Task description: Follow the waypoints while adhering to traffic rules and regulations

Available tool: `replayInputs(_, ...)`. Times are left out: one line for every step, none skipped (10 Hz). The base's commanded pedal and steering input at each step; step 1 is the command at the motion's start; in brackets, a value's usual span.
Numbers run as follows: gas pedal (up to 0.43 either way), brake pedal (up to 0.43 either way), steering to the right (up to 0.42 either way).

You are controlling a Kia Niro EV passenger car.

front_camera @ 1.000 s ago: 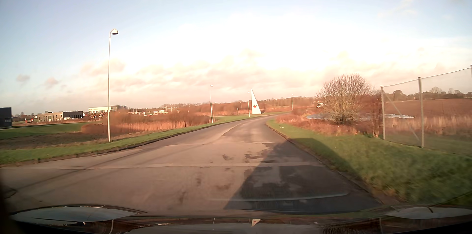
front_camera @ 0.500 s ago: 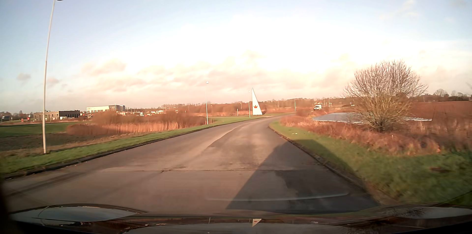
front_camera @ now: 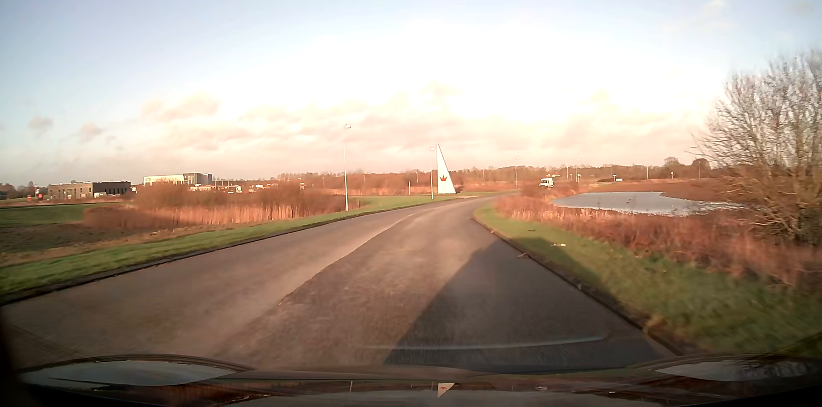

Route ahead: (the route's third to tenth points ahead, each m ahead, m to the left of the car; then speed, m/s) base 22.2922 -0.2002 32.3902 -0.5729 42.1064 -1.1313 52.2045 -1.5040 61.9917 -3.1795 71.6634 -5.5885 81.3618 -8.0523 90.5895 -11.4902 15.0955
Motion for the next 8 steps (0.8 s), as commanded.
replayInputs(0.118,0.0,0.003)
replayInputs(0.13,0.0,0.003)
replayInputs(0.13,0.0,0.003)
replayInputs(0.13,0.0,0.003)
replayInputs(0.13,0.0,0.004)
replayInputs(0.13,0.0,0.008)
replayInputs(0.13,0.0,0.01)
replayInputs(0.13,0.0,0.01)
